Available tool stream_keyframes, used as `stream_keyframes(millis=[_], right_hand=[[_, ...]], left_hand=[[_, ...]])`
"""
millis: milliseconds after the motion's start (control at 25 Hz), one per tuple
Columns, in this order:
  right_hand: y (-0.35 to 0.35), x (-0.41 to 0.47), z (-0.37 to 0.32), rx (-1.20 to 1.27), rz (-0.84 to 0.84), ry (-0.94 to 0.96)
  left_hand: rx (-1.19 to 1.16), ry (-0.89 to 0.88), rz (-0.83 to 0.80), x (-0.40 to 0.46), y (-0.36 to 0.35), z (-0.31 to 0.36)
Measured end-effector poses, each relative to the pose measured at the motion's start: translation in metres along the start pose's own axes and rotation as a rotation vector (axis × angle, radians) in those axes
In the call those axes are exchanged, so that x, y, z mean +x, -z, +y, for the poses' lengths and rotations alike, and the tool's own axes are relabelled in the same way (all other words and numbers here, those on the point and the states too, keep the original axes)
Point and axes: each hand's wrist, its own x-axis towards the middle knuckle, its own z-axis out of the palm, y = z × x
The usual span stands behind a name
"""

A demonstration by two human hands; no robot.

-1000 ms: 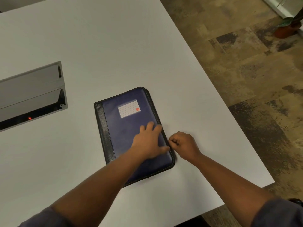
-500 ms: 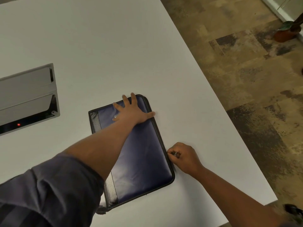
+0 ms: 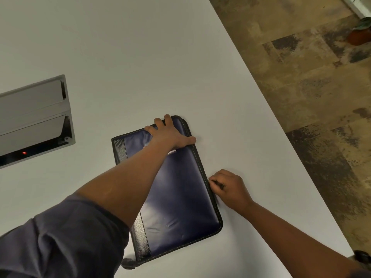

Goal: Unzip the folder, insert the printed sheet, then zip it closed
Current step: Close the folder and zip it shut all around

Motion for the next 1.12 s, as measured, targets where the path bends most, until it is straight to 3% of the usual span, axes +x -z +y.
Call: stream_keyframes(millis=[400, 760, 1120], right_hand=[[0.004, 0.069, -0.01, -0.048, 0.009, 0.08], [0.01, 0.068, -0.001, 0.016, -0.133, 0.082], [0.004, 0.057, -0.003, -0.207, -0.15, 0.174]], left_hand=[[-0.052, -0.068, 0.046, 0.002, 0.022, -0.023], [0.006, -0.135, 0.025, -0.003, 0.027, -0.023], [-0.002, -0.13, -0.04, -0.006, 0.013, -0.02]])
